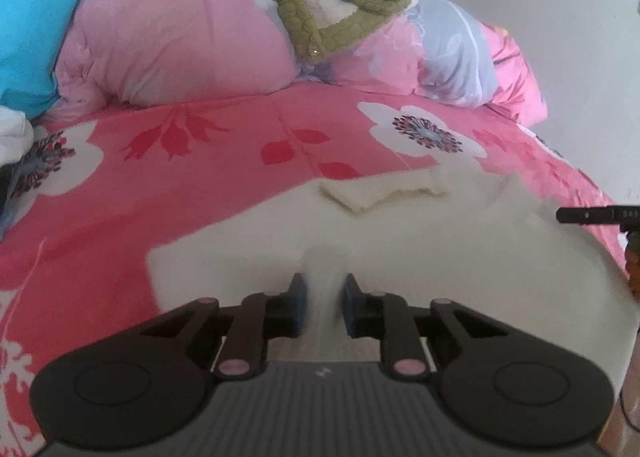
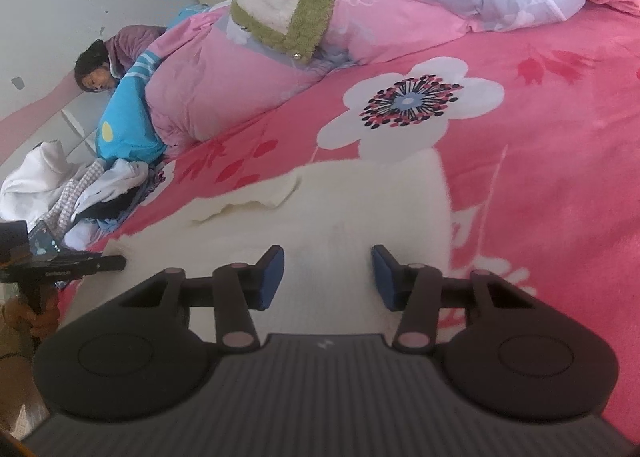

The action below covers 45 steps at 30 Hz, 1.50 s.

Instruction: Fold clothes

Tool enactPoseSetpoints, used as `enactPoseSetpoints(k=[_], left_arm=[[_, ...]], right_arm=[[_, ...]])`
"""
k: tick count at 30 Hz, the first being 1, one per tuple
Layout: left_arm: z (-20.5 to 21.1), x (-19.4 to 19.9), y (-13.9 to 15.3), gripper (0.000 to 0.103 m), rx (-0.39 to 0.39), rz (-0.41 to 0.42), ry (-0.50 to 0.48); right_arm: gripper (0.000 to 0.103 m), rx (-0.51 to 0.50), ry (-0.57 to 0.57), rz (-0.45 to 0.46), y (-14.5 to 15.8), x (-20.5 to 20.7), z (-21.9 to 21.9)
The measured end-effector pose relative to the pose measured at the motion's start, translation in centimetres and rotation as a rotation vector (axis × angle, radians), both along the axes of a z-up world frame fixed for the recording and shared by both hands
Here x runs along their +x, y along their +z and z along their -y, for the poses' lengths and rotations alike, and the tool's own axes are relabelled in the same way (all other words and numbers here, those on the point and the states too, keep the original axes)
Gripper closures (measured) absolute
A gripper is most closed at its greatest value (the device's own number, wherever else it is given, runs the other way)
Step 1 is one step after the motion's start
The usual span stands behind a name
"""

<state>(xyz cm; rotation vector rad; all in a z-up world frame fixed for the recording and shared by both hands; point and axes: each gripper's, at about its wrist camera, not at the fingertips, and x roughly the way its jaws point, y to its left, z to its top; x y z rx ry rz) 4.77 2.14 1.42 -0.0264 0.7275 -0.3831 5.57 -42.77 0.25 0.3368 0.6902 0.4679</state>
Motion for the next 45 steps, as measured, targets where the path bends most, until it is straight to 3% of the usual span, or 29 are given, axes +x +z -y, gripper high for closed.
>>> enactPoseSetpoints(k=[7, 11, 12, 21, 33, 45], left_arm=[[0.3, -0.2, 0.1, 0.083, 0.019, 0.03, 0.023], [0.5, -0.7, 0.3, 0.087, 0.038, 0.058, 0.037], [0.5, -0.8, 0.3, 0.087, 0.041, 0.064, 0.041], [0.8, -1.9, 1.2, 0.09, 0.064, 0.129, 0.059], [-0.1, -3.8, 3.8, 0.091, 0.017, 0.223, 0.099], [-0.2, -0.7, 6.4, 0.091, 0.027, 0.288, 0.134]], right_arm=[[0.06, 0.001, -0.01, -0.006, 0.0, 0.8, 0.0], [0.091, -0.031, -0.014, -0.003, 0.0, 1.0, -0.9], [0.094, -0.044, -0.015, 0.004, 0.1, 0.8, -1.1], [0.096, -0.128, -0.046, 0.165, 3.3, -1.8, -2.5], [0.097, -0.15, -0.069, 0.301, 6.9, -3.6, -3.5], [0.097, -0.122, -0.102, 0.389, 9.2, -0.8, -4.0]])
